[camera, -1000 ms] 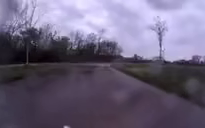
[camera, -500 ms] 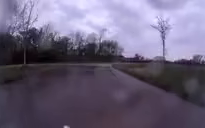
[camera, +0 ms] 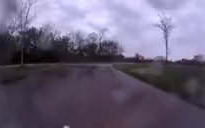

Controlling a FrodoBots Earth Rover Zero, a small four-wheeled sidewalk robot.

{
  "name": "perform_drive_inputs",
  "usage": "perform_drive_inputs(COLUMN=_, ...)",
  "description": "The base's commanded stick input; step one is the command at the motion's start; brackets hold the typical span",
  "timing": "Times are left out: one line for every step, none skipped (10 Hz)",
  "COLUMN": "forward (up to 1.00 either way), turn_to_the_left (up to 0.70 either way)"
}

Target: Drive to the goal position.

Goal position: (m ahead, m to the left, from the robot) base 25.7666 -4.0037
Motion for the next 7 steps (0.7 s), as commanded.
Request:
perform_drive_inputs(forward=0.70, turn_to_the_left=0.00)
perform_drive_inputs(forward=0.70, turn_to_the_left=0.00)
perform_drive_inputs(forward=0.70, turn_to_the_left=0.00)
perform_drive_inputs(forward=0.70, turn_to_the_left=0.00)
perform_drive_inputs(forward=0.70, turn_to_the_left=0.00)
perform_drive_inputs(forward=0.70, turn_to_the_left=0.00)
perform_drive_inputs(forward=0.70, turn_to_the_left=0.00)
